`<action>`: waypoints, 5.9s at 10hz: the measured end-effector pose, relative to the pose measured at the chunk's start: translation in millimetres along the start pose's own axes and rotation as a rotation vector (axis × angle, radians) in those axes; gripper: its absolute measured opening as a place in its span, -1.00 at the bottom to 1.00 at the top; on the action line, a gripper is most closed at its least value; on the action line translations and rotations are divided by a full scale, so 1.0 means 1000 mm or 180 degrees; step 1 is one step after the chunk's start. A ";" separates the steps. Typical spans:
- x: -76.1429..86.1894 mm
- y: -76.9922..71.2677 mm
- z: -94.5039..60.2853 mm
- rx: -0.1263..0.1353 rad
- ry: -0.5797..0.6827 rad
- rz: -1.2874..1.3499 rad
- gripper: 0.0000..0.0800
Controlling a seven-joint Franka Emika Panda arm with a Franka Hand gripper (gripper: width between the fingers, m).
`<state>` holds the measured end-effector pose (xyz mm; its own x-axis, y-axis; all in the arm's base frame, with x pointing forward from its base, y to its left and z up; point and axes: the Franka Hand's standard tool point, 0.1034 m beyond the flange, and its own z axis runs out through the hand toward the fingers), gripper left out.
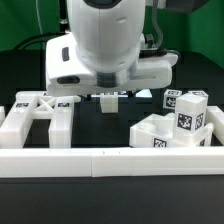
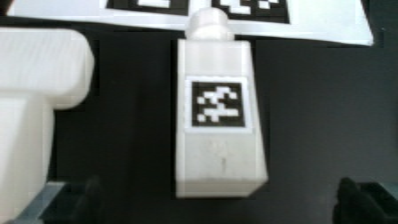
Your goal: Assemble chair
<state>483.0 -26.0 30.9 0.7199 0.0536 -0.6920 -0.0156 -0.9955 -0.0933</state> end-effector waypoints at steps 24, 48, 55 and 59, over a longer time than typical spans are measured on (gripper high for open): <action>-0.002 -0.003 -0.035 -0.0034 -0.0411 0.0270 -0.29; 0.031 -0.042 -0.132 -0.0388 0.3565 0.0202 -0.29; 0.035 -0.053 -0.134 -0.0467 0.3921 0.0151 -0.29; 0.033 -0.053 -0.131 -0.0494 0.4017 0.0142 -0.29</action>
Offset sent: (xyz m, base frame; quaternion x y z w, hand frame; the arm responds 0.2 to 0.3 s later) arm -0.0224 0.0249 -0.0265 -0.0260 0.0084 0.0118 0.9996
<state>598.8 18.3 106.6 0.8800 -0.0064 0.4749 -0.0373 -0.9977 0.0558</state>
